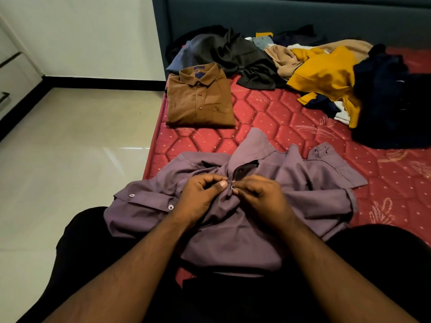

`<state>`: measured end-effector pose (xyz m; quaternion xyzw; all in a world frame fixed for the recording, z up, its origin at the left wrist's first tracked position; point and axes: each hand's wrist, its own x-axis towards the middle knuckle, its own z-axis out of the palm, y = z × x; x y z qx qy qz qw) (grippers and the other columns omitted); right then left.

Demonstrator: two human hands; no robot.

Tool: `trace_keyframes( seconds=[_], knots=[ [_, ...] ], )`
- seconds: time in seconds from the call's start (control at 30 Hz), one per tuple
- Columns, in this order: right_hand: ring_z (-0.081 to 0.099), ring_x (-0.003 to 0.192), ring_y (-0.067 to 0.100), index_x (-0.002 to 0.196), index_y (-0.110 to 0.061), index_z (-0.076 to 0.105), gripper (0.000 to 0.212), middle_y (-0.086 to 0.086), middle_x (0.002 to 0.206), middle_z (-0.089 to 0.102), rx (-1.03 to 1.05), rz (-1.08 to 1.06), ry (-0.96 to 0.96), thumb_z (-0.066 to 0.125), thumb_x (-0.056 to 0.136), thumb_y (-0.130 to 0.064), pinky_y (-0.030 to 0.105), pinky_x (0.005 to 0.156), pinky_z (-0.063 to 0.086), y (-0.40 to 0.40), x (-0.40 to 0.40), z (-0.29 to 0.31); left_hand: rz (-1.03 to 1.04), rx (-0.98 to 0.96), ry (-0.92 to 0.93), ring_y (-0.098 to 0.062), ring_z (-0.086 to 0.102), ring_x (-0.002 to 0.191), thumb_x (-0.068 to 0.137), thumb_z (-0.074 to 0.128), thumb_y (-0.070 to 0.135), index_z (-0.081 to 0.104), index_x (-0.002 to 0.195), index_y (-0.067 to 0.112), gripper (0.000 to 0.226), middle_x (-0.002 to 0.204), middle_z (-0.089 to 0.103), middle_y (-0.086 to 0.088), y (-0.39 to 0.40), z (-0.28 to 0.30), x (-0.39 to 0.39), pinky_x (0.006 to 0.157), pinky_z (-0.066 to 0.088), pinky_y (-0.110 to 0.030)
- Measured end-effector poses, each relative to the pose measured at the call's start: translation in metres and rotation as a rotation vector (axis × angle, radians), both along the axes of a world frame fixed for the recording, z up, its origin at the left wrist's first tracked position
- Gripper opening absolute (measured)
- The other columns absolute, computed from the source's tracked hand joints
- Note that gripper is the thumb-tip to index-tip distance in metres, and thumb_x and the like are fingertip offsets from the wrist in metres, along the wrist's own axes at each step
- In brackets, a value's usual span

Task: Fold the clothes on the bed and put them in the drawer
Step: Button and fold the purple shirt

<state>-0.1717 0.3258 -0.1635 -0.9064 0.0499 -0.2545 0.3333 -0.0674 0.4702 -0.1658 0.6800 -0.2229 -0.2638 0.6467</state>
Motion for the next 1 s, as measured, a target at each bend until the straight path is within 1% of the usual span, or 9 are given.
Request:
trace_keyframes(
  seconds=[0.2,0.33,0.43,0.5,0.57,0.63,0.77,0.87,1.0],
  knots=[
    [0.065,0.075,-0.007,0.099,-0.011,0.075,0.022,-0.023,0.082,0.068,0.178,-0.082,0.030,0.077,0.077,-0.006,0.014,0.071,0.052,0.005,-0.007,0.001,-0.117,-0.046,0.041,-0.010,0.070,0.084,0.081,0.072,-0.004,0.074,0.099,0.004,0.019,0.090,0.076,-0.003,0.002,-0.005,-0.002,0.077,0.054,-0.019],
    [0.067,0.082,0.005,0.126,-0.013,0.064,0.048,-0.006,0.092,0.073,0.151,-0.065,0.118,0.077,0.079,-0.010,0.017,0.078,0.053,0.002,-0.009,-0.003,-0.094,-0.037,-0.074,-0.007,0.070,0.081,0.078,0.077,-0.001,0.075,0.096,0.005,0.019,0.086,0.076,0.000,0.004,-0.008,-0.006,0.075,0.053,-0.018],
    [0.068,0.086,0.011,0.113,-0.011,0.072,0.035,0.003,0.099,0.074,0.006,-0.054,0.115,0.075,0.079,-0.020,0.032,0.080,0.056,-0.002,-0.008,-0.003,-0.064,-0.036,-0.198,-0.008,0.071,0.084,0.078,0.078,0.001,0.076,0.097,0.002,0.019,0.091,0.076,-0.003,0.005,-0.010,-0.008,0.081,0.055,-0.021],
    [0.068,0.076,0.017,0.094,-0.013,0.076,0.023,0.001,0.086,0.074,-0.089,-0.054,0.106,0.070,0.079,-0.030,0.037,0.067,0.057,-0.001,-0.008,-0.002,-0.064,-0.057,-0.222,-0.005,0.071,0.083,0.078,0.077,-0.001,0.077,0.096,0.006,0.020,0.091,0.076,0.003,0.007,-0.012,-0.008,0.081,0.054,-0.019],
    [0.064,0.070,0.021,0.081,-0.016,0.072,0.030,0.000,0.076,0.069,-0.192,-0.089,0.145,0.058,0.082,-0.042,0.035,0.060,0.053,-0.001,-0.007,-0.001,-0.065,-0.060,-0.261,-0.003,0.071,0.082,0.076,0.078,-0.003,0.077,0.095,0.007,0.022,0.091,0.075,0.007,0.007,-0.017,-0.007,0.080,0.054,-0.018],
    [0.061,0.069,0.022,0.075,-0.017,0.067,0.036,-0.001,0.072,0.065,-0.313,-0.153,0.187,0.047,0.083,-0.046,0.031,0.058,0.048,0.002,-0.006,-0.004,-0.055,-0.056,-0.316,-0.004,0.071,0.082,0.074,0.079,-0.003,0.077,0.093,0.004,0.020,0.091,0.076,0.002,0.008,-0.023,-0.005,0.080,0.054,-0.020],
    [0.059,0.067,0.025,0.072,-0.016,0.061,0.023,0.001,0.071,0.063,-0.343,-0.246,0.159,0.053,0.081,-0.034,0.028,0.056,0.044,0.015,-0.007,-0.003,-0.050,-0.001,-0.267,-0.005,0.070,0.081,0.077,0.077,-0.002,0.077,0.094,0.006,0.019,0.089,0.076,-0.002,0.005,-0.021,-0.005,0.080,0.054,-0.022],
    [0.056,0.066,0.027,0.069,-0.015,0.059,0.020,0.002,0.069,0.060,-0.368,-0.232,0.149,0.052,0.079,-0.031,0.033,0.059,0.045,0.015,-0.008,-0.006,-0.210,0.137,-0.253,-0.006,0.067,0.080,0.083,0.073,0.010,0.077,0.098,0.009,0.016,0.092,0.076,-0.003,0.006,-0.017,0.001,0.080,0.057,-0.029],
    [0.053,0.067,0.028,0.067,-0.018,0.055,0.014,0.001,0.068,0.058,-0.439,-0.163,0.215,0.058,0.078,-0.026,0.037,0.061,0.042,0.024,-0.009,-0.015,-0.494,0.552,-0.599,-0.020,0.065,0.085,0.090,0.061,0.025,0.071,0.101,0.011,0.020,0.094,0.072,-0.005,0.012,-0.006,0.013,0.078,0.052,-0.039]
  ],
)
